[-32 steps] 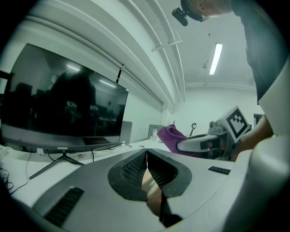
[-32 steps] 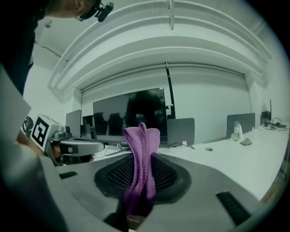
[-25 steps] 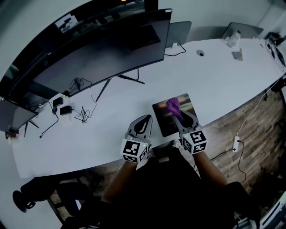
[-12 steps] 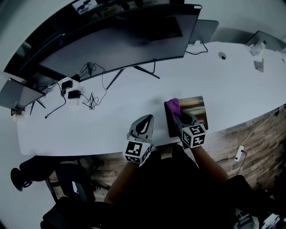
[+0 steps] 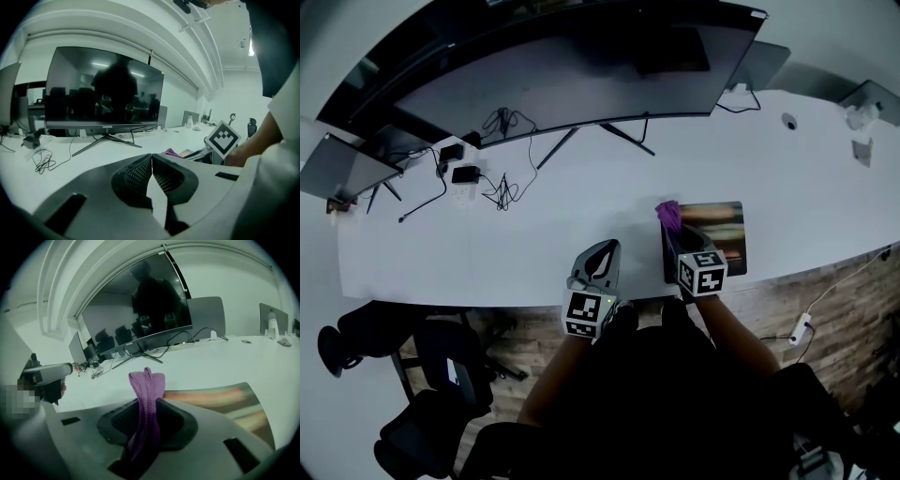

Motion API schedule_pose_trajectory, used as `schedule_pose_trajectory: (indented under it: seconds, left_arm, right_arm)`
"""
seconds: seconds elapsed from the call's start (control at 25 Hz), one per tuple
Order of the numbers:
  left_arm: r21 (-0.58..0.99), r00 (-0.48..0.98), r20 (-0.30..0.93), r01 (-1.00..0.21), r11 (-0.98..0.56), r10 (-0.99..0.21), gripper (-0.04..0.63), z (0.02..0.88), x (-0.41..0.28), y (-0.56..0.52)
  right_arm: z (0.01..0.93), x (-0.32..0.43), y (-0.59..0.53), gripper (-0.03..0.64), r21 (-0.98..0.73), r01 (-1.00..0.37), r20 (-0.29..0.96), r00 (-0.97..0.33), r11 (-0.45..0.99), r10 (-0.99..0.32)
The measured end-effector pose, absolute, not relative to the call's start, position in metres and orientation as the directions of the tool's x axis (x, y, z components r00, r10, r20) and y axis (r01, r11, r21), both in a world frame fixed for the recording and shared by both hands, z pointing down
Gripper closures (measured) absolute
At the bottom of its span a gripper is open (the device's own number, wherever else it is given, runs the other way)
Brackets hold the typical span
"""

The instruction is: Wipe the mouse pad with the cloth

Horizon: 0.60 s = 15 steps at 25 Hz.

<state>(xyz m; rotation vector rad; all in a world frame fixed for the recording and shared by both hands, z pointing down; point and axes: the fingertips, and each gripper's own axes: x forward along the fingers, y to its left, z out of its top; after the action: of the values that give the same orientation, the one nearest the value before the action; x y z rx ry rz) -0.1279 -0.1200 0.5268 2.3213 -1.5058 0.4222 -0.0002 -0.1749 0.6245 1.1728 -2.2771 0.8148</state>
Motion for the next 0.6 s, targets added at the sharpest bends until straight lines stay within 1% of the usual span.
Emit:
schedule_pose_trajectory:
  seconds: [0.2, 0.36, 0.6]
  left_arm:
    - [0.096, 0.380, 0.430, -0.921, -0.377, -0.819, 0.574, 0.527, -0.132, -0.118]
    - [0.040, 0.356, 0.466, -0.923, -0.382, -0.810, 0.574, 0.534, -0.134, -0.115]
    - [0.049, 0.351, 0.481, -0.926, -0.375, -0.803, 0.574, 0.539, -0.130, -0.116]
  right_arm:
    - [0.634, -0.005, -0.180, 0.505, -0.288, -0.845, 0.651, -0.517, 0.450, -0.555]
    - [0.637, -0.006, -0.182, 0.503, -0.288, -0.849, 0.659, -0.511, 0.442, -0.552]
    - [0.635, 0.001, -0.187, 0.502, -0.309, -0.844, 0.656, -0.523, 0.439, -0.544]
